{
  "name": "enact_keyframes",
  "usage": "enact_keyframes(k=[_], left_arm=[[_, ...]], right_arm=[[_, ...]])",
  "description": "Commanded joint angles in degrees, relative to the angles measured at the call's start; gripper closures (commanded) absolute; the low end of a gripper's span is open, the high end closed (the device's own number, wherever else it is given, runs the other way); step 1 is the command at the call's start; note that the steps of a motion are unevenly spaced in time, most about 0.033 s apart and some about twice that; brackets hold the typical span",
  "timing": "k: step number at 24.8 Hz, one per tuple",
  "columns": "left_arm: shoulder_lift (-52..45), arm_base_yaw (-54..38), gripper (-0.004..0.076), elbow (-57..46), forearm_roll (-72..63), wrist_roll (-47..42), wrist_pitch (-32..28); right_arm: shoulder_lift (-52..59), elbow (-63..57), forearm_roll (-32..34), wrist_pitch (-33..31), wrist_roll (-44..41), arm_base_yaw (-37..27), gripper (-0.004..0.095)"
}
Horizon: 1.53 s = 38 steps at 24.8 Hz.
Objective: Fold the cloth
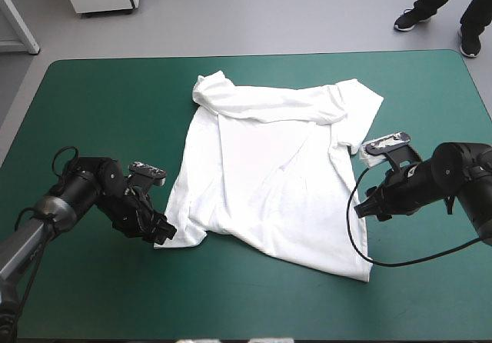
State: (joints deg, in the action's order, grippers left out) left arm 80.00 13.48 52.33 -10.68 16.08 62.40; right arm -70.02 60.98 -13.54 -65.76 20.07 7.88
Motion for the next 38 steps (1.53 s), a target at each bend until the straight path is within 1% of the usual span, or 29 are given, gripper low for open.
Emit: enact_keyframes(k=[1,5,7,9,10,11,15,16,17,18,20,24,27,29,32,35,38], left_arm=[[1.1,0.4,0.0313,1.2,-1.8,1.0,-1.6],[4.7,0.4,0.0313,1.2,-2.5,1.5,-2.6],[6.6,0.5,0.0313,1.2,-3.8,1.9,-2.6],[7.6,2.2,0.0315,1.2,-3.6,2.6,-3.8],[8.3,3.8,0.0333,1.2,-3.2,1.8,-5.0],[8.6,4.4,0.0350,1.1,-3.0,1.4,-5.4],[10.7,6.0,0.0582,1.0,-3.7,1.5,-5.9],[11.1,6.0,0.0700,1.0,-3.7,1.7,-5.9],[11.4,6.0,0.0729,1.0,-3.5,1.9,-5.9],[11.5,6.0,0.0733,1.0,-3.3,2.3,-6.0],[11.5,6.0,0.0733,1.0,-3.0,2.4,-6.0],[11.5,6.0,0.0733,1.0,-2.3,2.8,-5.5],[11.5,6.0,0.0733,1.0,-2.3,2.8,-5.5],[11.5,6.0,0.0733,1.0,-2.3,2.8,-5.4],[11.5,6.0,0.0733,1.0,-2.3,2.9,-5.3],[11.5,6.0,0.0733,1.0,-2.3,2.9,-5.1],[11.5,6.0,0.0733,1.0,-2.3,2.9,-4.8]], right_arm=[[1.5,1.4,-0.7,1.1,0.1,-0.1,0.0397],[1.5,1.4,-0.5,1.0,0.1,-0.1,0.0397],[1.5,1.4,0.9,0.5,0.1,-0.1,0.0399],[1.5,1.4,4.0,0.3,0.6,-0.1,0.0399],[1.5,1.4,6.1,0.2,0.8,-0.1,0.0399],[1.5,1.4,6.4,0.0,1.1,-0.1,0.0399],[1.5,1.4,10.2,-2.1,2.4,3.3,0.0399],[1.5,1.4,11.5,-3.6,2.0,5.2,0.0399],[1.5,1.3,12.1,-4.5,1.2,6.1,0.0399],[1.5,0.7,12.3,-5.8,0.2,7.6,0.0399],[2.5,-2.9,12.2,-5.8,-0.5,9.0,0.0399],[4.8,-10.8,10.6,-5.7,-0.5,9.1,0.0399],[6.3,-14.6,8.1,-4.1,1.1,9.1,0.0398],[6.7,-15.7,5.8,-3.2,1.6,9.1,0.0396],[6.4,-15.8,4.4,-1.8,2.9,9.1,0.0381],[5.9,-15.8,3.9,1.6,3.4,9.1,0.0354],[4.1,-15.8,3.9,2.8,4.1,9.1,0.0335]])
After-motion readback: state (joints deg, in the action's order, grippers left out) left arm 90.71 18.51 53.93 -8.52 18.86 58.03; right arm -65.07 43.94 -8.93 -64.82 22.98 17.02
